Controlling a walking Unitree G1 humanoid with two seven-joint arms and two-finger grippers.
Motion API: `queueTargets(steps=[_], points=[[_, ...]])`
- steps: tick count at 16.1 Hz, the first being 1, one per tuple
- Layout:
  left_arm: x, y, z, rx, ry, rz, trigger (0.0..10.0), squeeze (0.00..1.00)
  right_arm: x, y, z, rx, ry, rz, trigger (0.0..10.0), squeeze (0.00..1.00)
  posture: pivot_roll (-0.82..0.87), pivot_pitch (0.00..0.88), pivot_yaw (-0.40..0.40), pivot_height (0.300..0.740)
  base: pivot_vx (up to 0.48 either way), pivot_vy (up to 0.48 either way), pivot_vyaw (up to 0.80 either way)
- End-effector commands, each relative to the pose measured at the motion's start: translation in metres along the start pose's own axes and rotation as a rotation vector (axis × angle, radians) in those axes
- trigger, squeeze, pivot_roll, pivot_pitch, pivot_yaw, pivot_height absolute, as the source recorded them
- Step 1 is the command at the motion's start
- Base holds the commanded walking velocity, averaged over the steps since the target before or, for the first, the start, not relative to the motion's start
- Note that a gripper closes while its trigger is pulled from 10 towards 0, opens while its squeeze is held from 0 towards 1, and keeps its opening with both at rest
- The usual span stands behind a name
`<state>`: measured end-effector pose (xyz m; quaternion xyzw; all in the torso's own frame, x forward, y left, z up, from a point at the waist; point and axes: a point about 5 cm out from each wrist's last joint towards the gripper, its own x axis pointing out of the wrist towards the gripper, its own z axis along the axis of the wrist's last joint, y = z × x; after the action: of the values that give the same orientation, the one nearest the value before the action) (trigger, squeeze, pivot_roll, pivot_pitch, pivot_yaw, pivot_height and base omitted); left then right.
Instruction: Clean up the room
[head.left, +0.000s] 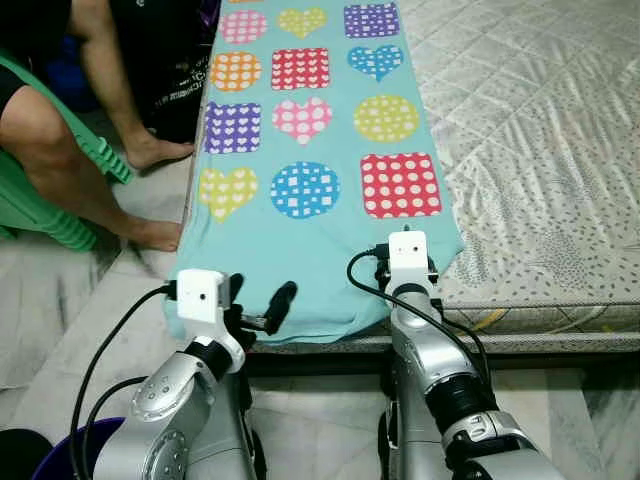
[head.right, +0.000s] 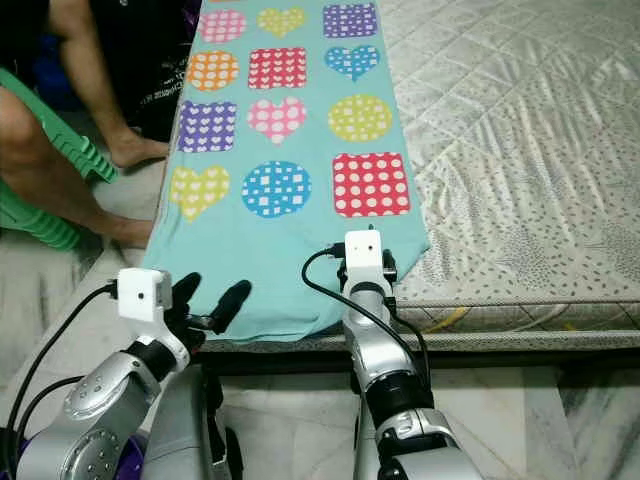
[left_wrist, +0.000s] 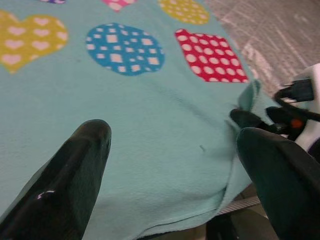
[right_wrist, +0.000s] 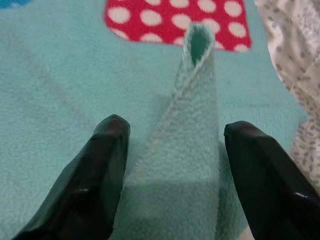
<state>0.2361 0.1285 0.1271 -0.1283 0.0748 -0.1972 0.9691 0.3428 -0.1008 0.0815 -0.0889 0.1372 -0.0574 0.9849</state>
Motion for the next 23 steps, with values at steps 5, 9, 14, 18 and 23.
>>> queueTargets(steps=[5, 9, 14, 18, 23], points=[[-0.002, 0.001, 0.0, 0.02, 0.012, -0.009, 10.0, 0.0, 0.0, 0.002, -0.006, 0.016, 0.035, -0.001, 0.0, 0.0, -0.07, 0.266, 0.057, 0.576, 0.0, 0.0, 0.0], [-0.002, 0.002, 0.001, 0.025, 0.005, -0.003, 10.0, 0.0, 0.001, -0.002, -0.005, 0.02, 0.03, -0.017, 0.0, 0.0, -0.06, 0.264, 0.058, 0.576, 0.0, 0.0, 0.0], [0.0, 0.002, 0.001, 0.025, 0.001, 0.002, 10.0, 0.0, 0.001, -0.02, -0.002, 0.035, 0.02, -0.058, 0.0, 0.0, -0.07, 0.262, 0.06, 0.576, 0.0, 0.0, 0.0], [0.001, 0.002, 0.001, 0.027, 0.003, 0.011, 10.0, 0.0, -0.005, -0.035, -0.007, 0.06, 0.047, -0.069, 0.0, 0.0, -0.08, 0.259, 0.058, 0.576, 0.0, 0.0, 0.0], [0.002, 0.003, 0.001, 0.026, 0.003, 0.013, 10.0, 0.0, -0.013, -0.051, -0.012, 0.066, 0.073, -0.076, 0.0, 0.0, -0.09, 0.255, 0.057, 0.576, 0.0, 0.0, 0.0]])
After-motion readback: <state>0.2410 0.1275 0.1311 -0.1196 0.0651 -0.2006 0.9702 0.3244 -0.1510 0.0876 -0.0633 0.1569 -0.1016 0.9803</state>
